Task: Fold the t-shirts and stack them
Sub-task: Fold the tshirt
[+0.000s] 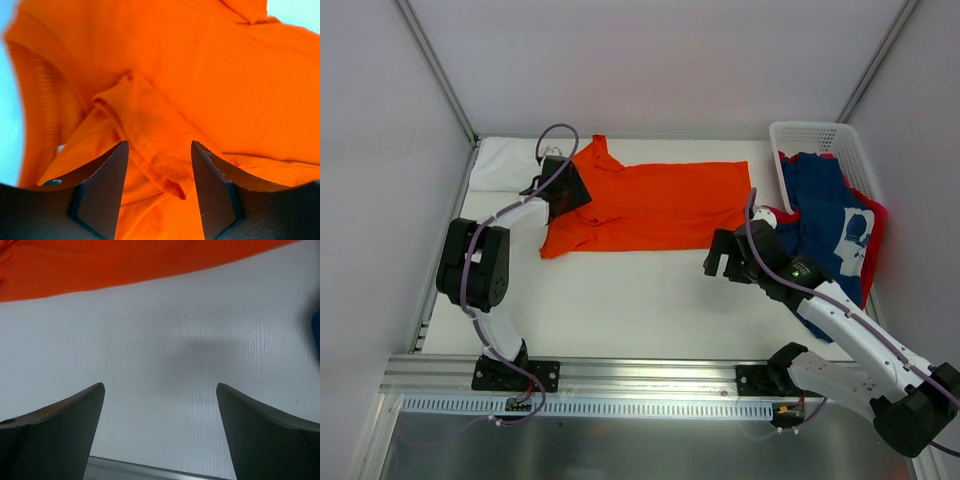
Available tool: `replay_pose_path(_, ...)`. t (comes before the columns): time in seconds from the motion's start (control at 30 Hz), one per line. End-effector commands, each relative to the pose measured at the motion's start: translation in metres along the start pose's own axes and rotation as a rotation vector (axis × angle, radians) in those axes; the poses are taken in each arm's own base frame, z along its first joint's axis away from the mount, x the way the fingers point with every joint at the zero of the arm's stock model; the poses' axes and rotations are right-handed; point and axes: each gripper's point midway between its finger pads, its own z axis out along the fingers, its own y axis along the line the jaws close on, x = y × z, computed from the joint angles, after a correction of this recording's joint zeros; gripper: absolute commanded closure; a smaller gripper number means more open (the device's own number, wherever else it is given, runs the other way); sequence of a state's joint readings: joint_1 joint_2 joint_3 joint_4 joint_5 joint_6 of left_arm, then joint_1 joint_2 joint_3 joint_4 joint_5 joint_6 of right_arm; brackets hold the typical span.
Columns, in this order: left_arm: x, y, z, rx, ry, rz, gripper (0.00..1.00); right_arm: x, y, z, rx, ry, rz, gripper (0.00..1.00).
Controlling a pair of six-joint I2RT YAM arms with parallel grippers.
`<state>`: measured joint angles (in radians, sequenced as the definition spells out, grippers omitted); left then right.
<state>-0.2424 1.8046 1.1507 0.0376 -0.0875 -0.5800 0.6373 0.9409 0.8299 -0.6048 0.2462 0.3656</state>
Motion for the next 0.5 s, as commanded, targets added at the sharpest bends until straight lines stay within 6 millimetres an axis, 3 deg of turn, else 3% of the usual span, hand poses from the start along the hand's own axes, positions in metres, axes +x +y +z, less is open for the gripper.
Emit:
replay_pose_path(0.0, -0.033, 0.007, -0.037, -0.051, -0.134, 0.029, 0.47, -0.001, 0.005, 0.006, -0.020, -0.005, -0.001, 0.01)
replay_pose_path(0.13, -0.037, 0.015, -0.044, -0.086, -0.159, 0.056, 0.46, 0.004, 0.004, 0.011, -0.008, 0.013, -0.006, 0.01)
replay_pose_path(0.47, -0.015, 0.024, -0.011, -0.124, -0.078, 0.055, 0.47, 0.012, -0.005, 0.014, 0.017, 0.020, -0.007, 0.01)
